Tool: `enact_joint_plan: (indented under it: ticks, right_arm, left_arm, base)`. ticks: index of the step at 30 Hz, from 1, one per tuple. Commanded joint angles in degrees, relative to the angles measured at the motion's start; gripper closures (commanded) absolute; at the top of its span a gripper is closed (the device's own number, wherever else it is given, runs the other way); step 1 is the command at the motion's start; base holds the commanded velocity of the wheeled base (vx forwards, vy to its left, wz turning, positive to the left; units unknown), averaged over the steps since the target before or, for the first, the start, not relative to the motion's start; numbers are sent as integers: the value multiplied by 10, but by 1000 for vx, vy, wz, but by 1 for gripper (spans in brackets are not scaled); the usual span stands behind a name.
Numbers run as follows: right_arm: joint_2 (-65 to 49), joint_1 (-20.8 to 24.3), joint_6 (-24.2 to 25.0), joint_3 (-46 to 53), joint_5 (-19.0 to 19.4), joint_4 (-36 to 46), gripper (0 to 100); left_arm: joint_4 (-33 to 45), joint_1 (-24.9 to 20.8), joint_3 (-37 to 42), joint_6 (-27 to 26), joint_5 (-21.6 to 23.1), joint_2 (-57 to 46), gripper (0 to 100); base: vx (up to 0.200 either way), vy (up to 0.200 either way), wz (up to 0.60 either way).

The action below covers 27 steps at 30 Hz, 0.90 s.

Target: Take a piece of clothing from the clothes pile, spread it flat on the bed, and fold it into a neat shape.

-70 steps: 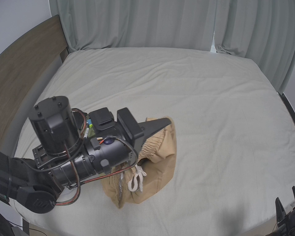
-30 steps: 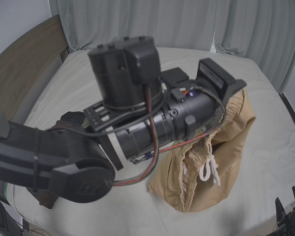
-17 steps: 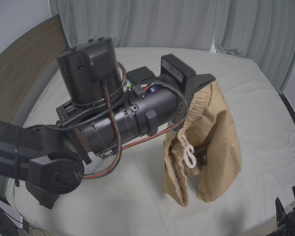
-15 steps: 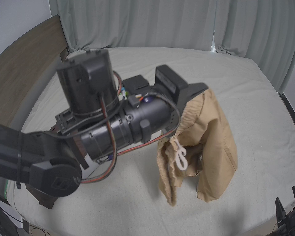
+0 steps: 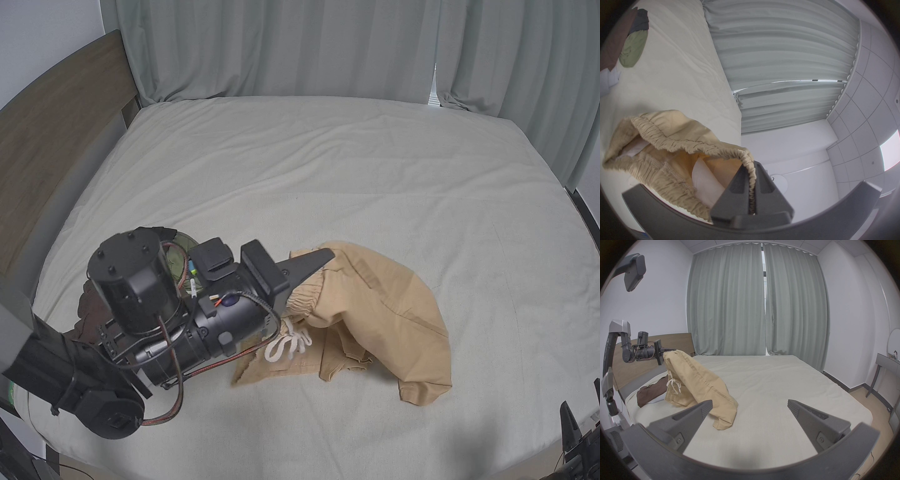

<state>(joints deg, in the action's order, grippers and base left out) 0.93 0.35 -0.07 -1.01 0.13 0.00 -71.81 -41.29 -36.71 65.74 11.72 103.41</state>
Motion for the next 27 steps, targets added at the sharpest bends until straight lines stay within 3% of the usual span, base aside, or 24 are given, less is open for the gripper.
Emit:
enact_joint_plan:
  ticks: [1, 13, 21, 27]
  right_arm:
    - [-9, 0, 0, 9, 0, 0, 0]
    - [-9, 0, 0, 9, 0, 0, 0]
    - [-9, 1, 0, 9, 0, 0, 0]
    - [-9, 1, -1, 9, 1, 0, 0]
  left_arm:
    - [-54, 22, 58, -20, -2, 22, 100]
    - [-141, 82, 136, -29, -7, 36, 100]
    - [-170, 131, 198, -86, 12, 51, 100]
    - [-170, 174, 197, -111, 15, 65, 100]
  base:
    - [0, 0, 0]
    - [0, 0, 0]
    - [0, 0, 0]
    - [0, 0, 0]
